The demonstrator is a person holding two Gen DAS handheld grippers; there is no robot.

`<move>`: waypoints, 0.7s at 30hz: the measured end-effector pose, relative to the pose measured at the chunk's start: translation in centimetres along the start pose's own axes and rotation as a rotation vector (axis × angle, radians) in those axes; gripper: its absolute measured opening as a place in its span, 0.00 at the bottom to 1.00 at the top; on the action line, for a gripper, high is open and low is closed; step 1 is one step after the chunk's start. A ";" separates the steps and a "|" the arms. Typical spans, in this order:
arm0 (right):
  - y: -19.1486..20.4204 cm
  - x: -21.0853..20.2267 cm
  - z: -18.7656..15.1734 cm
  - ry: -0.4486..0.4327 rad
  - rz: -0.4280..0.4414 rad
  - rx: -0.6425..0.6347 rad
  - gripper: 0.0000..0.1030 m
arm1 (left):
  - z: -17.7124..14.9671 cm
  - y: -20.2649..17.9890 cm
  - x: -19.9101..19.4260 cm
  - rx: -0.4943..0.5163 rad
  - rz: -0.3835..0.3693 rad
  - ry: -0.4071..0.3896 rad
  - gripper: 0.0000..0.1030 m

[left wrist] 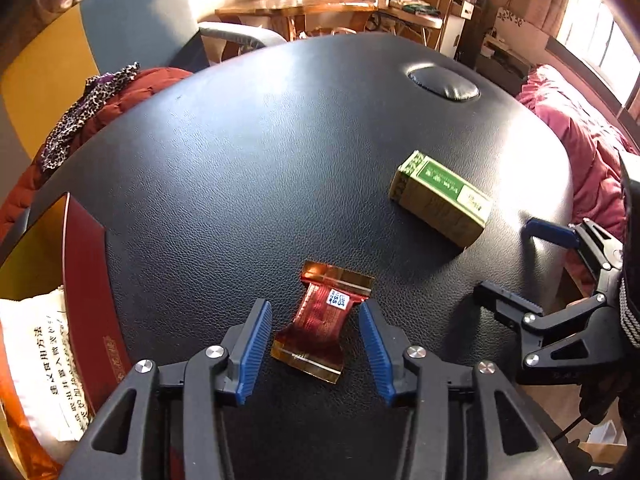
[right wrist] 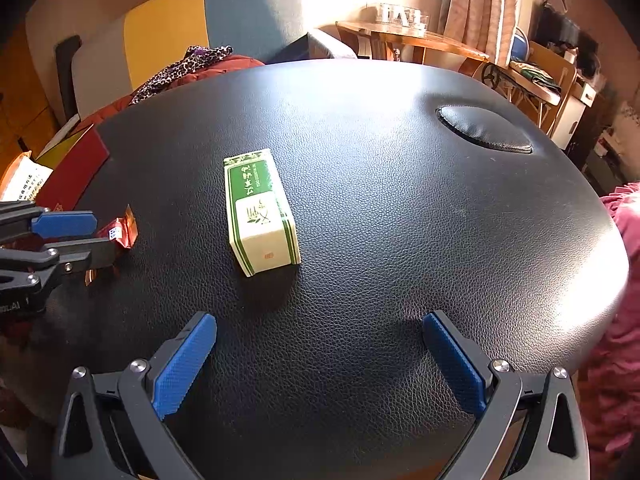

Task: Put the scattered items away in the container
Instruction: 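Close the left tool on the red candy while the right tool grasps the green tea box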

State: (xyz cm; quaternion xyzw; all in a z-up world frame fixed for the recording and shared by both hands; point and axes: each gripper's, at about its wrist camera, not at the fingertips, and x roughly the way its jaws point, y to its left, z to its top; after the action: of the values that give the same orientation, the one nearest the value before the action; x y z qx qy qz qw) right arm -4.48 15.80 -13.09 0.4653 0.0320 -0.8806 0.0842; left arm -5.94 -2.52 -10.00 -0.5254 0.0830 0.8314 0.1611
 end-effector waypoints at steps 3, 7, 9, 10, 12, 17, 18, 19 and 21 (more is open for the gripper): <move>0.1 -0.1 0.0 -0.002 0.000 -0.002 1.00 | -0.1 0.0 0.3 -0.006 -0.024 0.013 0.37; 0.1 -0.2 -0.1 -0.017 0.000 -0.001 1.00 | -1.0 0.4 0.1 -0.066 -0.038 -0.006 0.35; -0.1 -0.4 0.0 -0.017 0.015 0.006 1.00 | -1.6 0.7 -0.1 -0.110 -0.042 -0.016 0.35; -0.2 -0.4 0.1 -0.017 0.023 0.010 1.00 | -1.9 0.8 -0.2 -0.130 -0.042 -0.020 0.35; -0.8 -0.9 0.6 -0.027 0.073 0.026 0.91 | -2.5 0.9 -0.6 -0.163 -0.033 -0.025 0.35; 0.1 -1.4 3.2 -0.050 0.154 -0.044 0.80 | -3.4 1.0 -1.6 -0.216 0.006 -0.052 0.36; 0.5 -1.2 3.7 -0.047 0.162 -0.056 0.79 | -3.3 1.0 -1.6 -0.215 0.005 -0.057 0.36; 0.9 -0.9 4.3 -0.044 0.169 -0.068 0.78 | -3.3 1.0 -1.6 -0.214 0.004 -0.062 0.37; 1.6 -0.1 5.3 -0.029 0.179 -0.085 0.74 | -3.0 1.1 -1.6 -0.208 -0.001 -0.067 0.44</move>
State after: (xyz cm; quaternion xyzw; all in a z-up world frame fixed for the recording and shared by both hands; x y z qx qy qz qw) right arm -8.42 13.55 -9.96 0.4493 0.0264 -0.8741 0.1826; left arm -3.16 -4.72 -9.89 -0.5112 -0.0093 0.8525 0.1086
